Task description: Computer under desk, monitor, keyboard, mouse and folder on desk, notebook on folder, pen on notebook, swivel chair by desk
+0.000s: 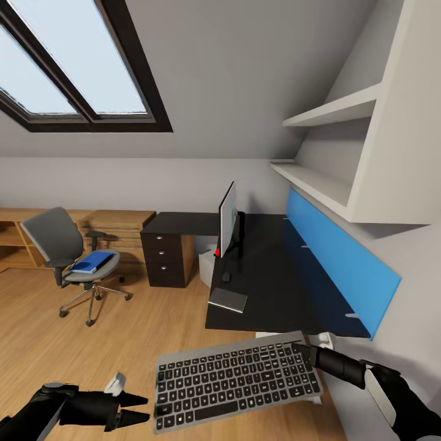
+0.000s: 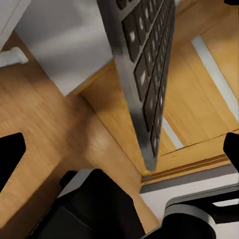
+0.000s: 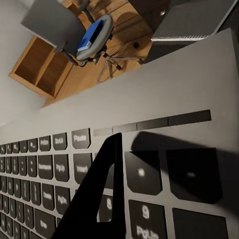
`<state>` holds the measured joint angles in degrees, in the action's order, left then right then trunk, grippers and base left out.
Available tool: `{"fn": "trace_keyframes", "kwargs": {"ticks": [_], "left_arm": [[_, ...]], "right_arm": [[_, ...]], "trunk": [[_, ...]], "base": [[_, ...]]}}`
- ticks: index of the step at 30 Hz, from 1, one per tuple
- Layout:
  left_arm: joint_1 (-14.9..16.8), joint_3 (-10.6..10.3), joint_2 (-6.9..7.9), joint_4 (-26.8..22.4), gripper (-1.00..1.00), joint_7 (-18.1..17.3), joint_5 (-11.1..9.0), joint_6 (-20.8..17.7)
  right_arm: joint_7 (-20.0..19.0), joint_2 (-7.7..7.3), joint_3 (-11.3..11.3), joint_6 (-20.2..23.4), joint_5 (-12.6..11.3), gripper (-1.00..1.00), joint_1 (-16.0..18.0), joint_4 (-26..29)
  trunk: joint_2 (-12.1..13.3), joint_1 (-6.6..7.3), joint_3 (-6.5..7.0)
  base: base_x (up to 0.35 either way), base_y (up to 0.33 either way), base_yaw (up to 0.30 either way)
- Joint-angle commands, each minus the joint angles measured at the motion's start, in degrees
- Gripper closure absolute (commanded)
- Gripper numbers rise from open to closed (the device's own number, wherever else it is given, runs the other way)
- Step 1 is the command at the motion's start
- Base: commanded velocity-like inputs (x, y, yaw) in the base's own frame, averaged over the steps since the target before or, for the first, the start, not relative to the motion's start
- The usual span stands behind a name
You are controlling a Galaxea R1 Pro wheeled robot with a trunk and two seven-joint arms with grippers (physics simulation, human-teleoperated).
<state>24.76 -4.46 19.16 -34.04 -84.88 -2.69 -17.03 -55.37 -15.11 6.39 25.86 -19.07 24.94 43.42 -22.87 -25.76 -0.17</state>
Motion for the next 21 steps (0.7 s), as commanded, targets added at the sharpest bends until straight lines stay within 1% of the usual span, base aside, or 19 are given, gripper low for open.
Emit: {"fn": "trace_keyframes", "kwargs": {"ticks": [1, 2, 6, 7, 9, 11, 15, 17, 21], "left_arm": [[0.0, -0.2, 0.07, 0.4, -1.00, 0.4, -0.3, -0.6], [0.0, -0.1, 0.07, 0.7, -1.00, 1.0, -0.3, -0.6], [0.0, 0.7, 0.14, 1.7, -1.00, 4.8, -0.3, -0.6], [0.0, 1.4, 0.12, 1.9, -1.00, 7.0, -0.3, -0.6], [0.0, 2.2, 0.11, 2.0, -1.00, 9.1, -0.3, -0.6], [0.0, 3.4, 0.08, 2.6, -1.00, 12.9, -0.3, -0.6], [0.0, 4.0, 0.02, 4.3, -1.00, 16.5, -0.3, -0.6], [0.0, 4.1, -0.02, 5.0, -1.00, 17.6, -0.3, -0.6], [0.0, 4.3, -0.07, 7.2, -1.00, 20.9, -0.3, -0.5]], "right_arm": [[-0.2, -0.02, 0.3, 0.6, -0.4, 1.00, 0.0, 0.0], [-0.2, -0.01, 0.5, 0.6, -0.4, 1.00, 0.0, -0.1], [-0.2, -0.01, 1.9, 0.6, -0.4, 1.00, 0.0, -0.1], [-0.1, -0.01, 2.5, 0.6, -0.4, 1.00, 0.0, -0.1], [-0.1, 0.00, 3.1, 0.6, -0.4, 1.00, 0.0, -0.1], [0.1, 0.04, 4.7, 0.7, -0.4, 1.00, 0.0, -0.1], [0.7, 0.12, 6.7, 0.8, -0.4, 1.00, 0.0, -0.1], [1.1, 0.14, 7.2, 0.9, -0.4, 1.00, 0.0, -0.1], [3.3, 0.27, 7.9, 0.9, -0.5, 1.00, 0.0, -0.1]], "trunk": [[0.0, -0.02, -0.03], [0.0, -0.02, -0.03], [0.0, -0.02, -0.03], [0.0, -0.02, -0.03], [0.0, -0.02, -0.03], [0.0, -0.02, -0.03], [0.0, -0.02, -0.03], [0.0, -0.02, -0.03], [0.0, -0.02, -0.03]], "base": [[0.000, 0.000, 0.000], [0.000, 0.000, 0.000], [0.000, 0.000, 0.000], [0.000, 0.000, 0.000], [0.000, 0.000, 0.000], [0.000, 0.000, 0.000], [0.000, 0.000, 0.000], [0.000, 0.000, 0.000], [0.000, 0.000, 0.000]]}}
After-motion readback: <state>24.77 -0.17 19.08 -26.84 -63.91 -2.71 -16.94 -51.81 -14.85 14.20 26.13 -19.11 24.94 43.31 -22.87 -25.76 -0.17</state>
